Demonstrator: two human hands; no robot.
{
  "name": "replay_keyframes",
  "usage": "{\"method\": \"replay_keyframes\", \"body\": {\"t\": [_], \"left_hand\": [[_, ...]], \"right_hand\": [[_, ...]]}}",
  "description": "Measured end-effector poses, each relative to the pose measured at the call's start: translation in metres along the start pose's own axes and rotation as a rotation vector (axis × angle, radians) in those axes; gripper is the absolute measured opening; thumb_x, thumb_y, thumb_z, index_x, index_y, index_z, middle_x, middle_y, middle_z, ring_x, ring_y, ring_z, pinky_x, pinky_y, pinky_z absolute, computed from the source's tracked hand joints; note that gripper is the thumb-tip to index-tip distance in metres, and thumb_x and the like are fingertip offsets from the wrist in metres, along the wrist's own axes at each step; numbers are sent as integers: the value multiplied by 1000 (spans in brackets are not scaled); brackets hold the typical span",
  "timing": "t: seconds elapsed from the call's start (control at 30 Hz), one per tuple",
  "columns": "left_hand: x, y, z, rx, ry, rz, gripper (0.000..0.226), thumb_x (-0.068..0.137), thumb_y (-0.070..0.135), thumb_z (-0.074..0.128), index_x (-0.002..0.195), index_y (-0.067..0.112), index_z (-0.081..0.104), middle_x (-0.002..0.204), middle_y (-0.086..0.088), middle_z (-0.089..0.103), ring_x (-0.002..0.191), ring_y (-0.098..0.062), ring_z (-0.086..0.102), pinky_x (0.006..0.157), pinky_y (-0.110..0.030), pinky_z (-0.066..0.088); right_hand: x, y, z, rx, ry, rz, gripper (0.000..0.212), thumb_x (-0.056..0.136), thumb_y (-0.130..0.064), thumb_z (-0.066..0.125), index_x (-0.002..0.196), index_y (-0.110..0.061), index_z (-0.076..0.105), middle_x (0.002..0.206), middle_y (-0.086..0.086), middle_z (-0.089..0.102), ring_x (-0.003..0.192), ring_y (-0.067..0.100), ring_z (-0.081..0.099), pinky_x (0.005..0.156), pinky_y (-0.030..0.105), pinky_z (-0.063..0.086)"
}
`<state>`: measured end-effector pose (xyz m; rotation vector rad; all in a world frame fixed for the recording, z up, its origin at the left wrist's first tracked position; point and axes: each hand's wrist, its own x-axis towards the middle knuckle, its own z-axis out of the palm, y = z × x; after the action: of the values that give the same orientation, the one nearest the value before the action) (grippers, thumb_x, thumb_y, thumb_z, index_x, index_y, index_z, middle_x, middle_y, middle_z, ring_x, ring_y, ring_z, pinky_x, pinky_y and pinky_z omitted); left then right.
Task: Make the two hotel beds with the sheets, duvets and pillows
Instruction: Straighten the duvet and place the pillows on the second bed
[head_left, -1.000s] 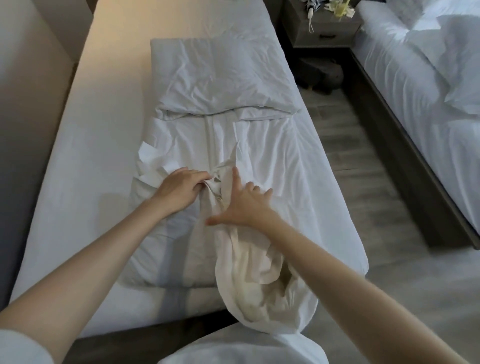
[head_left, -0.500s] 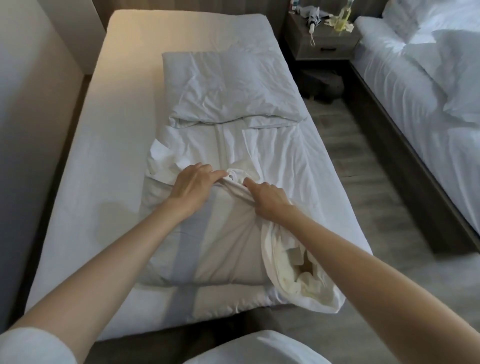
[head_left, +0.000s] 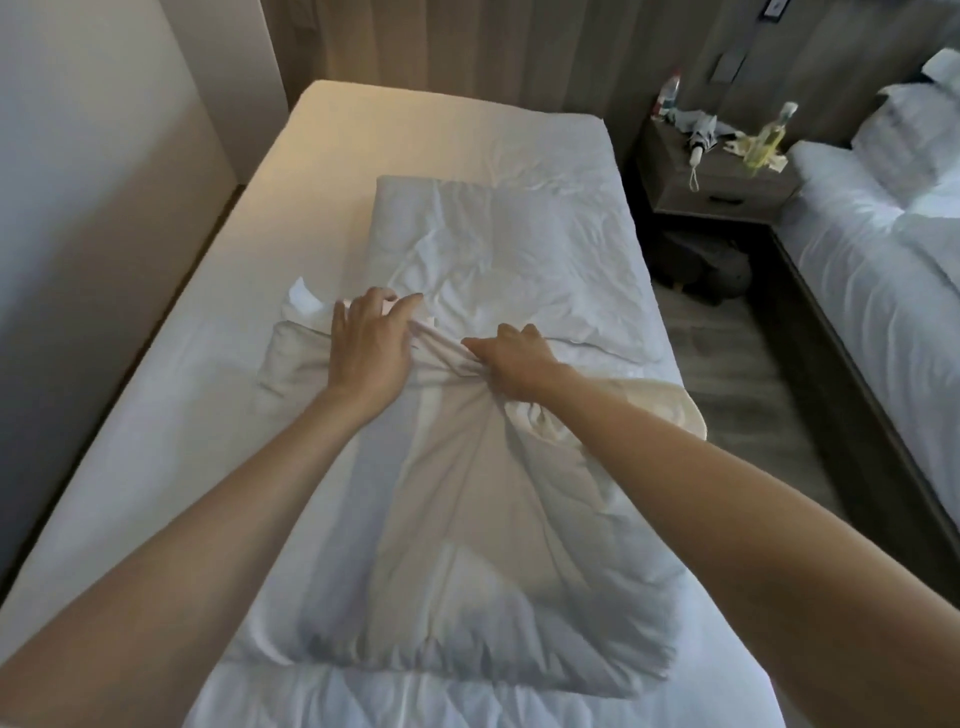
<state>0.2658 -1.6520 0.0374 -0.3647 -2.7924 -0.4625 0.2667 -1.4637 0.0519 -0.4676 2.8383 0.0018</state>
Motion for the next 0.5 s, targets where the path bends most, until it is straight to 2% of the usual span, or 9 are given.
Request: {"method": "replay_keyframes", "body": {"t": [0.07, 0.1, 0.2, 0.27, 0.37, 0.43, 0.5], "left_hand": [[-7, -4, 23, -8, -92, 9, 50, 85, 5, 56, 134, 14, 54, 137, -16, 47, 129, -37, 43, 102, -57, 36], [-15, -5, 34, 5, -175, 7, 52, 87, 8, 55, 138, 17, 50, 145, -12, 41, 136, -35, 36, 104, -58, 34], [-44, 0, 63, 30, -435, -48, 52, 96, 18, 45, 147, 26, 36, 159, -3, 20, 147, -29, 13, 116, -53, 17], [-61, 9, 80, 26, -564, -79, 52, 99, 21, 41, 150, 29, 29, 161, -2, 12, 148, -27, 8, 117, -50, 13], [-74, 23, 105, 3, -680, -90, 54, 101, 26, 40, 152, 31, 23, 161, -4, 9, 148, -30, 9, 117, -50, 18], [-77, 32, 116, -6, -717, -87, 55, 100, 27, 40, 152, 33, 22, 161, -5, 10, 147, -30, 12, 116, -50, 22], [-77, 38, 123, -14, -749, -79, 56, 100, 27, 40, 152, 34, 21, 162, -3, 7, 147, -30, 11, 115, -50, 23]], "right_hand": [[22, 14, 27, -15, -80, 27, 35, 92, -5, 47, 120, -27, 50, 111, 6, 58, 117, 28, 46, 90, 40, 32], [31, 21, 42, 12, -132, 54, 40, 93, -6, 46, 126, -30, 49, 119, 7, 58, 123, 29, 43, 97, 43, 31], [43, 35, 59, 175, -216, 131, 44, 98, -24, 47, 137, -42, 43, 136, 1, 52, 135, 30, 35, 111, 57, 22], [37, 34, 50, 222, -182, 121, 37, 101, -36, 44, 137, -36, 47, 141, 0, 51, 136, 27, 36, 114, 54, 18], [5, 26, 39, 241, 0, 130, 37, 102, -44, 36, 133, -33, 52, 139, -3, 53, 134, 23, 38, 115, 51, 11], [-21, 30, 56, 168, 80, 159, 44, 99, -54, 37, 136, -33, 49, 146, -3, 44, 141, 28, 27, 113, 62, -3], [-43, 45, 81, 88, 47, 250, 60, 90, -65, 43, 143, -35, 37, 158, 2, 20, 146, 40, 5, 105, 71, -14]]}}
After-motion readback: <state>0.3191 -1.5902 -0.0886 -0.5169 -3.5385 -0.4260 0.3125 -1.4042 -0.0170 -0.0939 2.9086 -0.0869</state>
